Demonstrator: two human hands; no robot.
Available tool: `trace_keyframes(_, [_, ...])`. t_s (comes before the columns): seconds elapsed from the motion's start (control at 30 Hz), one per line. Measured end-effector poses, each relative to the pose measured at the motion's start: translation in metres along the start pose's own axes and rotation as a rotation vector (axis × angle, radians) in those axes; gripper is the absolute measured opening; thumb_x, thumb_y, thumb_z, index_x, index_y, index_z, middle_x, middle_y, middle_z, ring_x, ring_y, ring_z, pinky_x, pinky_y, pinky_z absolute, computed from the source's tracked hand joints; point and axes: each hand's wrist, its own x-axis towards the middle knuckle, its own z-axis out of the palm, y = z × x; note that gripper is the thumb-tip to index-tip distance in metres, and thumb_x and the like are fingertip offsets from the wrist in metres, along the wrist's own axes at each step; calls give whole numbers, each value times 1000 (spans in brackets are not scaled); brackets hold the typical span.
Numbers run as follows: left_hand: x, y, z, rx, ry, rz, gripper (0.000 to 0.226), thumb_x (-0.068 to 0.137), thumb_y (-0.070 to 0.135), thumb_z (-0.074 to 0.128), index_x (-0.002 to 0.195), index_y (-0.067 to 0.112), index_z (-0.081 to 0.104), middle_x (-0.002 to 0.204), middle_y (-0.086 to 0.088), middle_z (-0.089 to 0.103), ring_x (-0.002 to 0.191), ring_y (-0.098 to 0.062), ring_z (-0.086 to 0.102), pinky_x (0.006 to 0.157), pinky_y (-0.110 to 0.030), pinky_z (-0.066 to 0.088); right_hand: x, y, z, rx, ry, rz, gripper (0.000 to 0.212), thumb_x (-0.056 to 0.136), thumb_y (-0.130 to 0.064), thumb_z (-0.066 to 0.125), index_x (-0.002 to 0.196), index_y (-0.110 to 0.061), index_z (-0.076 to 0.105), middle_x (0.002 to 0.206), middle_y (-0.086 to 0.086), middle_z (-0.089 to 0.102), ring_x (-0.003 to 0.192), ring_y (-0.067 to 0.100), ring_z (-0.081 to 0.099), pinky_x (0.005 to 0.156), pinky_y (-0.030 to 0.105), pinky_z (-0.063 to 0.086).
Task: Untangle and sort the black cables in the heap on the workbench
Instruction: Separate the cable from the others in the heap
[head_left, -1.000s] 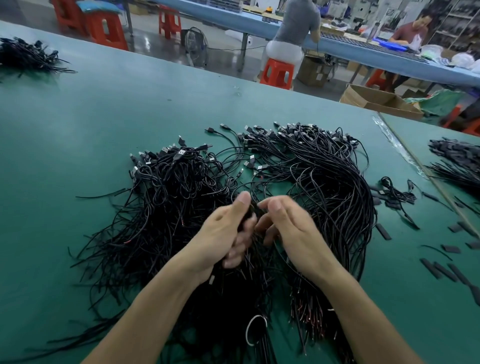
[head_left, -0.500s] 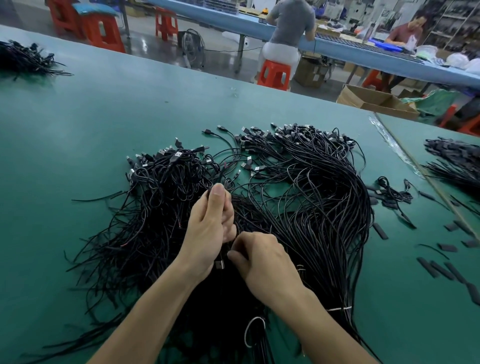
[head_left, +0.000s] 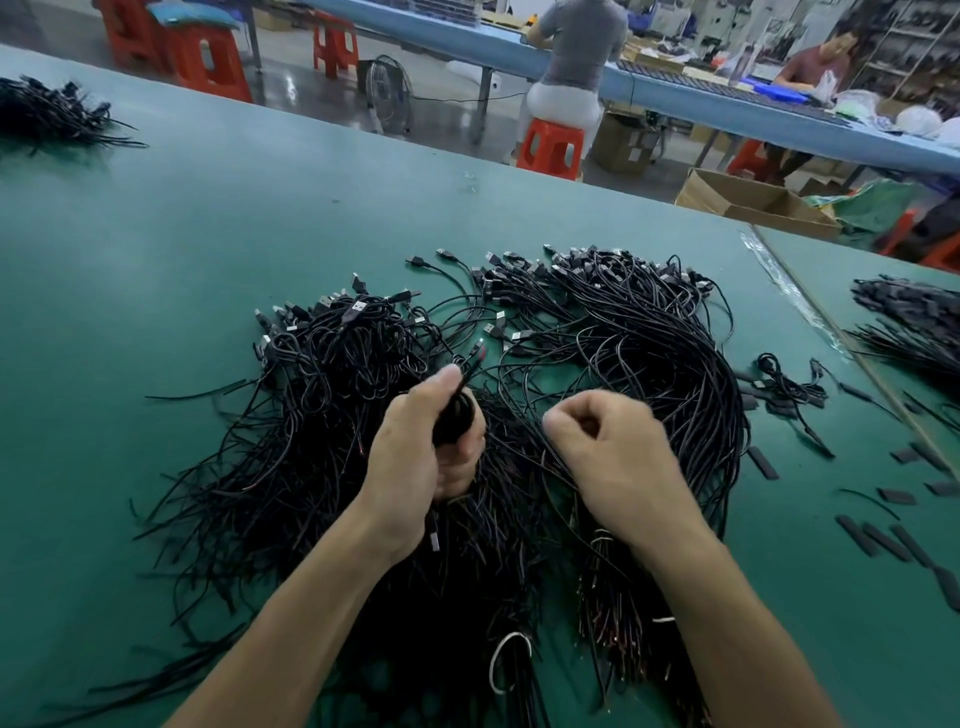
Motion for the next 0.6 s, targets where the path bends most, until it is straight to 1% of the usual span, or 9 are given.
trace_keyframes(0.07, [-2, 0, 2, 43, -72, 11, 45, 83, 52, 45, 50, 22, 54, 45, 7, 34, 39, -11, 22, 41, -18, 23, -1, -9, -5, 174, 45, -72, 12, 96, -28, 61, 84, -24, 65, 59, -16, 60, 52, -1, 50, 51, 17, 44])
trace_keyframes(0.17, [-3, -2, 5, 9, -157, -5, 25, 76, 46, 54, 70, 23, 62, 49, 9, 34, 39, -7, 23, 40, -17, 22, -11, -23, -4, 286, -40, -215, 8, 96, -22, 63, 89, -26, 65, 73, -17, 64, 64, 0, 56, 60, 15, 47])
trace_keyframes(0.23, [-4, -2, 5, -16, -142, 1, 23, 75, 43, 56, 88, 25, 64, 53, 8, 35, 40, -8, 24, 40, -18, 23, -16, -27, -3, 200, -102, -288, 13, 95, -16, 64, 90, -27, 65, 80, -18, 65, 69, -1, 60, 62, 11, 46])
trace_keyframes(0.33, [-6, 0, 6, 2, -106, 80, 38, 87, 44, 47, 115, 28, 67, 50, 11, 34, 39, -8, 25, 41, -19, 23, -21, -29, -1, 6, -167, -335, 15, 96, -13, 60, 93, -26, 65, 87, -16, 63, 81, 1, 61, 67, 12, 45])
trace_keyframes(0.37, [-6, 1, 7, 8, -82, 96, 39, 92, 46, 43, 117, 30, 68, 48, 13, 33, 38, -7, 24, 42, -18, 23, -22, -29, -1, -23, -191, -333, 13, 97, -14, 58, 94, -25, 65, 90, -14, 64, 85, 4, 61, 71, 14, 46])
trace_keyframes(0.43, [-7, 3, 10, 23, -16, 112, 42, 99, 48, 35, 112, 34, 72, 45, 12, 35, 37, -6, 25, 42, -17, 24, -24, -30, 1, -34, -211, -321, 12, 98, -14, 56, 97, -23, 64, 93, -14, 63, 90, 4, 59, 75, 14, 46])
trace_keyframes(0.5, [-8, 2, 14, 50, 26, 132, 50, 100, 53, 30, 104, 34, 76, 48, 11, 45, 39, -5, 31, 42, -17, 27, -24, -30, 1, -52, -203, -319, 13, 98, -13, 55, 96, -23, 63, 95, -16, 61, 92, 4, 58, 77, 16, 47])
trace_keyframes(0.53, [-9, 1, 15, 65, 39, 146, 52, 99, 57, 30, 102, 34, 77, 50, 10, 50, 40, -6, 33, 42, -18, 28, -23, -30, 1, -81, -194, -324, 13, 98, -14, 54, 97, -24, 63, 97, -17, 60, 93, 4, 58, 78, 18, 48])
trace_keyframes(0.6, [-10, 0, 17, 77, 65, 173, 55, 95, 61, 29, 102, 35, 78, 53, 5, 53, 43, -13, 36, 42, -20, 29, -22, -28, -1, -177, -169, -340, 11, 100, -20, 51, 99, -25, 60, 100, -17, 57, 93, 6, 57, 82, 31, 51])
